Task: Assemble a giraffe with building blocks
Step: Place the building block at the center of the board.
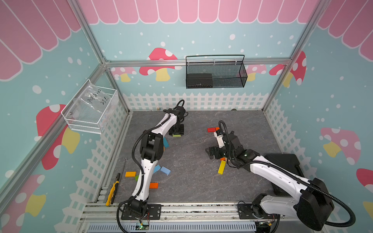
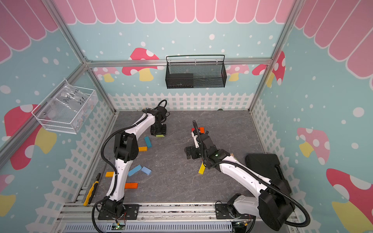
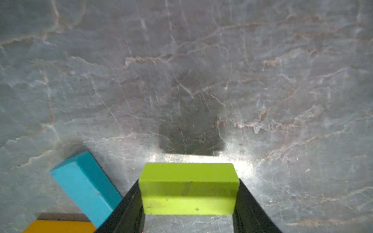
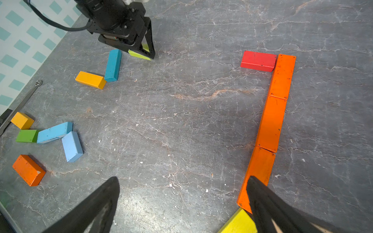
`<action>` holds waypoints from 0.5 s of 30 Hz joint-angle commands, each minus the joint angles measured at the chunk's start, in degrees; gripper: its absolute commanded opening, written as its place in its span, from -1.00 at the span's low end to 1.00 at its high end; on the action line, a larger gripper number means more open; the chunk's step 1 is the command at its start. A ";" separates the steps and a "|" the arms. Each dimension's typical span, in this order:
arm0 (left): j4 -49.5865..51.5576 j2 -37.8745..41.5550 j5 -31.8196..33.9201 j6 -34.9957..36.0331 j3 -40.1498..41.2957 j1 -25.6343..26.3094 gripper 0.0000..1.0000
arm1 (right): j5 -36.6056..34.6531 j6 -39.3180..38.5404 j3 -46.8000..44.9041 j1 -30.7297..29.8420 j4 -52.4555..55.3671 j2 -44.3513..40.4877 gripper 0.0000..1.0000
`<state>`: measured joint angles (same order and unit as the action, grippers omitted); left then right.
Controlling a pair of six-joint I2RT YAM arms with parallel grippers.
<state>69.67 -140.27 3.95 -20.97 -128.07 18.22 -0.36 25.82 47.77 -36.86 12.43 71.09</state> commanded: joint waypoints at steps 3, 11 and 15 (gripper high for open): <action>2.29 -4.77 -1.09 1.68 -6.33 -1.48 -0.08 | 0.74 0.81 2.01 -0.51 -0.39 1.54 0.99; 4.31 -8.88 -1.14 1.83 -10.91 -1.86 -0.06 | 0.98 0.81 2.46 -0.58 -0.71 2.51 0.99; 4.40 -8.97 -0.97 2.05 -10.42 -1.91 -0.01 | 1.08 0.72 2.65 -0.67 -0.88 2.81 0.99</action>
<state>72.49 -148.09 3.11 -20.08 -137.73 16.47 0.23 26.00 48.64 -36.91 12.36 73.10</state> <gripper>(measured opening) 0.581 0.996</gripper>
